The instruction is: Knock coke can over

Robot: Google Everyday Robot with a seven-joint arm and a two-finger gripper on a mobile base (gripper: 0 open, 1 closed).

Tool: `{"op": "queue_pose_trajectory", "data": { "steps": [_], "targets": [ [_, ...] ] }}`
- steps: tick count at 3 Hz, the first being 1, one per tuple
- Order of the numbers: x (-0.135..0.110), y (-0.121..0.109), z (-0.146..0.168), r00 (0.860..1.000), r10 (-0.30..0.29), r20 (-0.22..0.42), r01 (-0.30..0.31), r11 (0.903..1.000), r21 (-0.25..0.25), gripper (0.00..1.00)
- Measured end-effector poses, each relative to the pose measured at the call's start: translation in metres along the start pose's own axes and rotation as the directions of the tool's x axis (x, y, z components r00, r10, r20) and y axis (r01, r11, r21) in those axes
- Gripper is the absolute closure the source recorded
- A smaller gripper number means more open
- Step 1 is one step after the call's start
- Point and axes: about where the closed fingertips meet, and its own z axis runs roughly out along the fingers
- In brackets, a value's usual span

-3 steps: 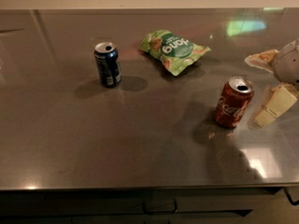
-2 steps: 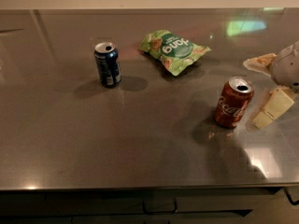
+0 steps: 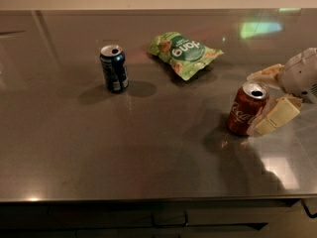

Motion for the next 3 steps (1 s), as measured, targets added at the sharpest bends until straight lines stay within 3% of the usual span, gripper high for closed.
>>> {"op": "queue_pose_trajectory", "data": {
  "steps": [2,3],
  "targets": [
    [-0.0042,0.0007,0.0001,1.0,0.013,-0.006,-0.014,0.9998,-0.017,0.64],
    [-0.0113,-0.0003,-0.0016,0.998,0.023,-0.053,-0.024,0.9994,-0.024,0.87]
  ]
}}
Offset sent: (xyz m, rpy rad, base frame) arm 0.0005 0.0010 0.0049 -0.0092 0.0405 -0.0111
